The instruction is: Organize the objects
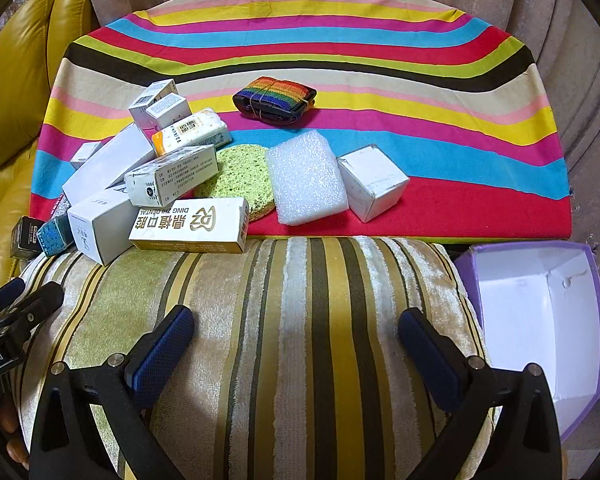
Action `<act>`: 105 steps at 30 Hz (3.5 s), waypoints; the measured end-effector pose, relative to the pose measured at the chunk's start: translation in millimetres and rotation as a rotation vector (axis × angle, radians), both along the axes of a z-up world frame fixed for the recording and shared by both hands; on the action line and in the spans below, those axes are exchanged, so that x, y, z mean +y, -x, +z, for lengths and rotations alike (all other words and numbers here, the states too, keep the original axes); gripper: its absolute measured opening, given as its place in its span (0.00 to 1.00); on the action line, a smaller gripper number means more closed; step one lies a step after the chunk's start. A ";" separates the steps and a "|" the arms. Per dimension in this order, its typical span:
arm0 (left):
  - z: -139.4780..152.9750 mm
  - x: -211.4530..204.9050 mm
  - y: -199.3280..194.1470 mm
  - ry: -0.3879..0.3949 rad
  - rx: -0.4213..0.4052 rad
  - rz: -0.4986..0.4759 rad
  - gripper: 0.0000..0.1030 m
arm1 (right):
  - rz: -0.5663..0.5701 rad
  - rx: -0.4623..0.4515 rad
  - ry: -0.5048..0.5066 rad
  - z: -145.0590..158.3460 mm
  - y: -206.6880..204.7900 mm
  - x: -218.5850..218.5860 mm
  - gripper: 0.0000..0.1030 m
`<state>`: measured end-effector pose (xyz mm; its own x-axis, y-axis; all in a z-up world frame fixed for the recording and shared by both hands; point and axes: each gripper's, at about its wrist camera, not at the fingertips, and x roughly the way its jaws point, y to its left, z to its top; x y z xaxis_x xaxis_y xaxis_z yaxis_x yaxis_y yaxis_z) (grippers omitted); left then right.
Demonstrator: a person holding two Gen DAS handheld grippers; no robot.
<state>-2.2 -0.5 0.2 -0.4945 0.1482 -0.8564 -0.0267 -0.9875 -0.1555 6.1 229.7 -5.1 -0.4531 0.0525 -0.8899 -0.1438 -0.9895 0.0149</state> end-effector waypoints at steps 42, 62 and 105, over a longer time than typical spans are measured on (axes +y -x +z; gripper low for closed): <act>6.1 -10.5 -4.0 -0.074 -0.001 0.007 1.00 | -0.003 0.011 0.006 -1.4 1.0 0.4 1.00; 7.1 -121.7 32.1 -0.162 0.040 0.092 1.00 | 0.011 0.006 0.042 -2.8 9.1 8.7 1.00; 36.7 -41.4 8.0 -0.298 0.290 0.031 0.85 | 0.011 0.123 -0.064 18.1 35.5 40.5 0.96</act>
<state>-10.2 -41.8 36.9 -0.7169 0.3501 -0.6029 -0.0825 -0.9013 -0.4252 -29.4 270.2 13.0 -0.5597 0.1015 -0.8225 -0.1337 -0.9905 -0.0313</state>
